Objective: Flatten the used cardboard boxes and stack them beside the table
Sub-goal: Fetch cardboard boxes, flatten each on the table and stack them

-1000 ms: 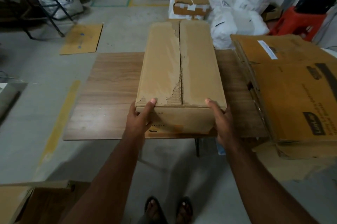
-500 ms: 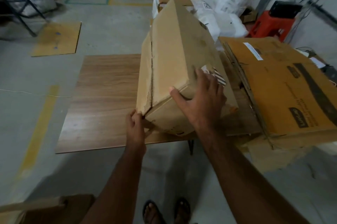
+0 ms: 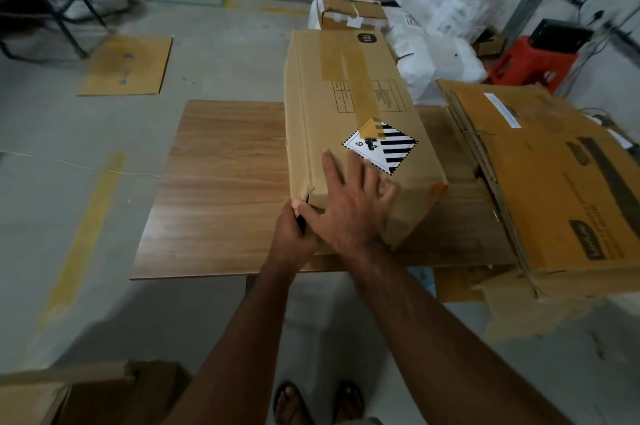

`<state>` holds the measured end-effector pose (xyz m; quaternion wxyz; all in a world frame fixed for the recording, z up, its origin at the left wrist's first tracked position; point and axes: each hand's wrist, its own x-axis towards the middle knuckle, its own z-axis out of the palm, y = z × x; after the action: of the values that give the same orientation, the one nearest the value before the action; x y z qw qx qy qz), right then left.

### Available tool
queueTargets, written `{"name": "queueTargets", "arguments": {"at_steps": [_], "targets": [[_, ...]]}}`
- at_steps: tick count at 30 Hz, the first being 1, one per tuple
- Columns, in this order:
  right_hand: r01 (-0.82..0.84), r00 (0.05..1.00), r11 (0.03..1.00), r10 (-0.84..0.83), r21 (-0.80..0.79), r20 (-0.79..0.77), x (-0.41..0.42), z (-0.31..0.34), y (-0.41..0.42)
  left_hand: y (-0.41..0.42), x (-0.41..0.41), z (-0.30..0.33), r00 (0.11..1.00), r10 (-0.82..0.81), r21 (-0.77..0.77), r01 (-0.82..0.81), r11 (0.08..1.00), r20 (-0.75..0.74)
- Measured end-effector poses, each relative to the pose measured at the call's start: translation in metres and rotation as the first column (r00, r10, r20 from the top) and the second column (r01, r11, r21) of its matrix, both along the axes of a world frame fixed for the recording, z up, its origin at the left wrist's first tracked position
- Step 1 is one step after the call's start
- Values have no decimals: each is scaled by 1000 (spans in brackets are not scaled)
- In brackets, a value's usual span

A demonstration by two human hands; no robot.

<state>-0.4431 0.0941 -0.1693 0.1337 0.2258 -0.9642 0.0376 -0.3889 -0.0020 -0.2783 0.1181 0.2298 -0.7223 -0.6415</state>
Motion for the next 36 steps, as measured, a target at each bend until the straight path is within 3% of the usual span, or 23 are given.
{"name": "queueTargets", "arguments": {"at_steps": [1,3,4,6,7,8,10,12,16,18,20,22,24,26,30,36], "targets": [[-27,999,997,28,-74,23,-2,5,6,-3,0,-5,999,27,12,-27,1000,23],[22,999,919,-2,-395,51,-12,16,30,-8,2,-6,997,70,71,-72,995,28],[100,995,798,-81,-595,58,-19,18,47,-7,4,8,995,86,124,-90,988,40],[309,951,410,-130,-858,280,-36,11,89,-4,6,22,994,92,189,-101,977,56],[440,892,250,-14,-862,451,-43,3,106,-2,6,24,994,91,194,-101,976,61],[554,802,194,135,-810,581,-51,-9,120,1,6,26,994,86,187,-96,978,61],[622,651,365,250,-692,717,-65,-34,138,5,1,25,993,92,199,-105,974,75],[573,621,513,238,-640,747,-74,-51,146,10,-2,24,992,97,235,-114,965,81],[547,600,459,368,-700,711,-89,-47,153,25,-12,29,994,58,297,-82,952,88],[498,626,477,380,-724,681,-96,-33,155,30,-17,33,996,51,328,-71,942,68],[398,693,576,321,-714,645,-100,-8,156,35,-19,36,995,65,358,-85,930,70],[200,811,673,294,-712,505,-99,22,152,48,-18,31,994,94,491,-111,864,59],[-88,901,814,312,-575,303,-91,52,139,77,-21,16,986,150,644,-157,749,65],[-226,937,921,294,-316,187,-80,68,122,113,-28,-2,978,174,723,-205,660,119],[-312,946,947,317,-75,65,-66,45,112,159,-38,-29,938,278,794,-328,513,208],[-352,936,935,352,-33,-25,-77,16,116,159,-52,-42,889,419,760,-401,511,187]]}}
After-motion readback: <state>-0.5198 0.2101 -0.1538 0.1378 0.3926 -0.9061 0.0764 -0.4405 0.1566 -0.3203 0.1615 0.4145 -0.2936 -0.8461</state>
